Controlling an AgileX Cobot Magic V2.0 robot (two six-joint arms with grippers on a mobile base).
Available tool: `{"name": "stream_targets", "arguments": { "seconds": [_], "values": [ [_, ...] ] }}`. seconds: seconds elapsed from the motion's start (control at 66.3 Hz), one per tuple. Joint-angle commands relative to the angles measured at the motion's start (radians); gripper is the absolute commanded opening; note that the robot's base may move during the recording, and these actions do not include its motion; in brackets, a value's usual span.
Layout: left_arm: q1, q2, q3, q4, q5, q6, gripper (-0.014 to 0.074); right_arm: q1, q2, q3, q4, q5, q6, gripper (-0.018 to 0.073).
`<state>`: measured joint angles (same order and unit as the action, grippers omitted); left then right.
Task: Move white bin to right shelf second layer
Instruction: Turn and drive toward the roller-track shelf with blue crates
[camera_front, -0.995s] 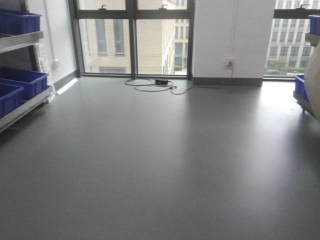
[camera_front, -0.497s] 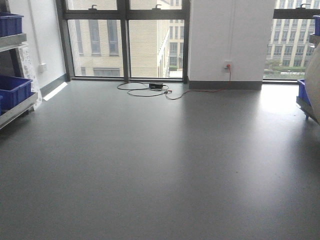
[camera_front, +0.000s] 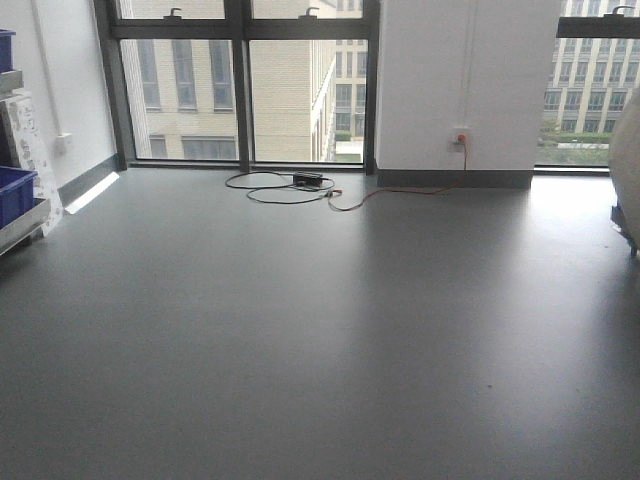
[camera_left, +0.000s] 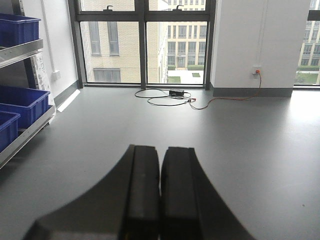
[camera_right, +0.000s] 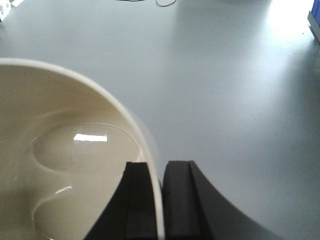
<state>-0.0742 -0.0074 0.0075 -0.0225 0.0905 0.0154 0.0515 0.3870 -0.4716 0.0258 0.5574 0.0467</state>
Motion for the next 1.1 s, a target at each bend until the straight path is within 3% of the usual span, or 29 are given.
{"name": "stream_targets", "arguments": {
  "seconds": [0.0,1.085],
  "values": [
    [-0.01,-0.016,0.037,-0.006,-0.081,-0.003,0.0085,-0.007,0.008,-0.032,0.003,-0.096,-0.003,0.0047],
    [-0.01,-0.016,0.037,-0.006,-0.081,-0.003,0.0085,-0.007,0.008,-0.032,0.003,-0.096,-0.003,0.0047]
  ]
}}
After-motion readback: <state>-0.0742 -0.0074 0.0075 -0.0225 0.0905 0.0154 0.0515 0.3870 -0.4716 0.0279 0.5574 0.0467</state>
